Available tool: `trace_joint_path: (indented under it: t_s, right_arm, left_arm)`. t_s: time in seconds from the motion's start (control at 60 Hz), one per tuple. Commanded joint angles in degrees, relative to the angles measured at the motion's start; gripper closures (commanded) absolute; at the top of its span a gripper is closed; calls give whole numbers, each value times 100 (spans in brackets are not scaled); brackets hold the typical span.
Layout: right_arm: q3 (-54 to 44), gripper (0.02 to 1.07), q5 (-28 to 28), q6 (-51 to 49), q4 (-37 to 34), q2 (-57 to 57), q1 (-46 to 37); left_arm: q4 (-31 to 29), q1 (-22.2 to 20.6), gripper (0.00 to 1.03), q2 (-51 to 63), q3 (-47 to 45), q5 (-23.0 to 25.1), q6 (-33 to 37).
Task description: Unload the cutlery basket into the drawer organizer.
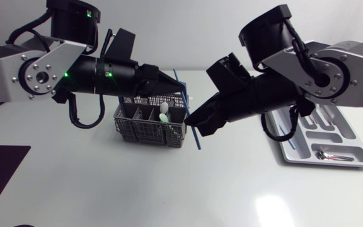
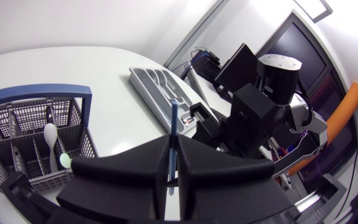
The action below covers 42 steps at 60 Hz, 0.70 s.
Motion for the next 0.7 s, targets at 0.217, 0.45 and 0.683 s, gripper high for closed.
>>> trace_joint_path:
  t_s: [0.217,0.45,0.683]
  right_arm:
    - [8,101,84,-122,-204,168,131]
    - [-256,101,93,-218,-327,-26,271]
    - [-572,101,128,-306,-485,-650,-713]
  left_arm:
    - [178,60,73,70,268,71,-129]
    - [186,420,54,-9,962,18,-182]
    - [-148,1290,52,-44,1314,-8,-59]
